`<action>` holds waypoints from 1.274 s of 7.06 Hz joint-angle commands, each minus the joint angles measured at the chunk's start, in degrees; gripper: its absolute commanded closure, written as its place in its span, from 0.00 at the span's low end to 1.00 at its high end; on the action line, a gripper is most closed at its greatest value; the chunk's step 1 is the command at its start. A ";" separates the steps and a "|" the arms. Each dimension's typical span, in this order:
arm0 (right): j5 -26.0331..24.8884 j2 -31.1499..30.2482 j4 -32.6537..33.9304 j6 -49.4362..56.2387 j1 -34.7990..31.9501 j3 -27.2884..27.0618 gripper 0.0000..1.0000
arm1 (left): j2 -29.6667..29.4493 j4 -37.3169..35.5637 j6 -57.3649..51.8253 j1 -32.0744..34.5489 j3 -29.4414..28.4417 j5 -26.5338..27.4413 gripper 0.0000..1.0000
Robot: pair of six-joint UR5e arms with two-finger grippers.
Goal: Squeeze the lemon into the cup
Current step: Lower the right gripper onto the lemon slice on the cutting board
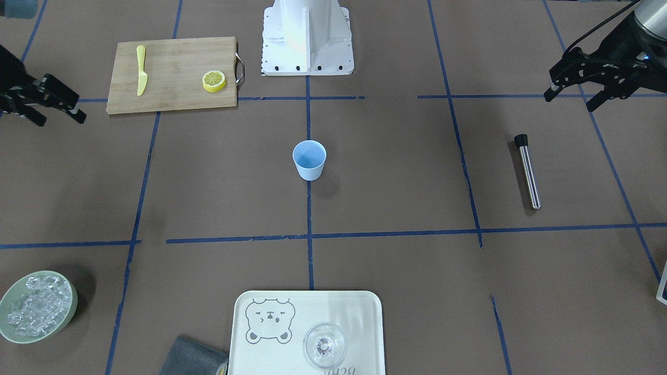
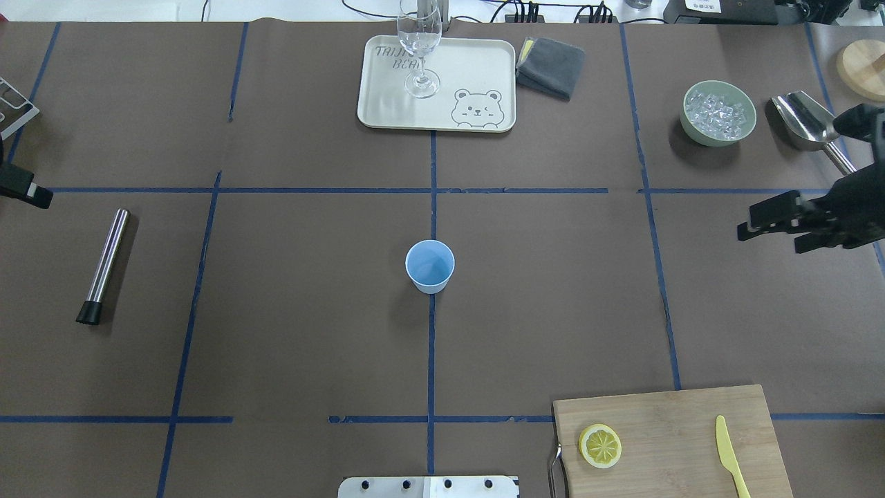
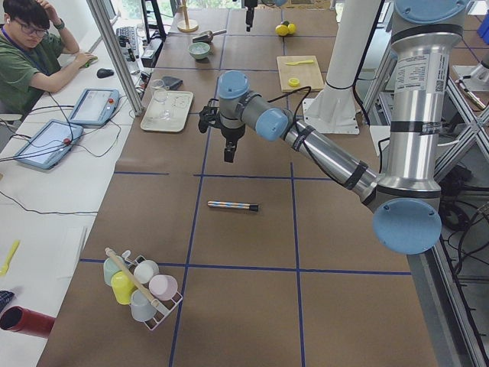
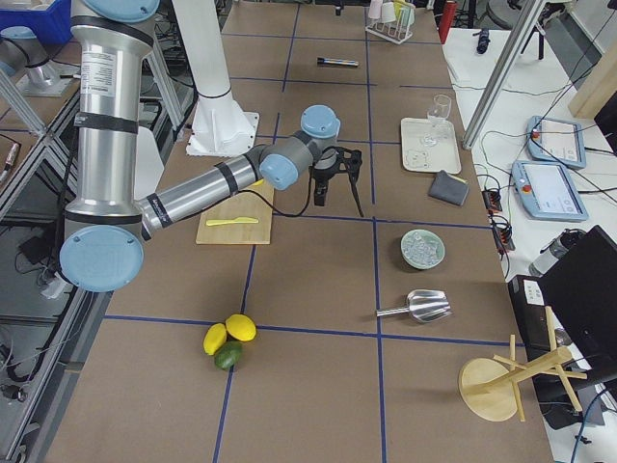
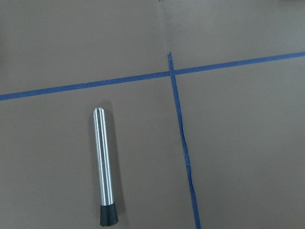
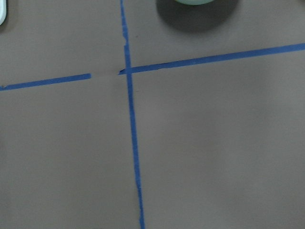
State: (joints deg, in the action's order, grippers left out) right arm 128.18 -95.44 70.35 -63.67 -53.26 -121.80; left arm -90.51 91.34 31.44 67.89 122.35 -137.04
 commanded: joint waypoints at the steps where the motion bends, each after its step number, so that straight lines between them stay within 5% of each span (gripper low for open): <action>1: -18.75 -0.18 -2.85 -20.18 20.99 -5.70 0.00 | 0.07 0.33 0.20 -0.04 -0.62 0.02 0.00; 2: -27.03 -0.18 -2.77 -23.40 28.83 -7.21 0.00 | 0.07 0.33 0.20 -0.04 -0.71 0.02 0.00; 5: -40.60 0.78 -0.33 -23.96 42.32 -7.31 0.00 | -0.02 0.42 0.20 -0.04 -1.41 0.02 0.00; 7: -44.41 6.12 7.22 -23.96 45.77 -5.91 0.00 | -0.02 1.39 0.20 -0.04 -2.20 -0.07 0.00; 9: -48.00 6.15 6.99 -25.79 49.63 -3.63 0.00 | -0.11 2.18 0.11 0.05 -2.82 -0.07 0.00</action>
State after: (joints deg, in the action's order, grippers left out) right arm 82.68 -89.71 76.91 -88.15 -6.19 -126.72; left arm -90.58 93.05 31.58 67.90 119.90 -137.11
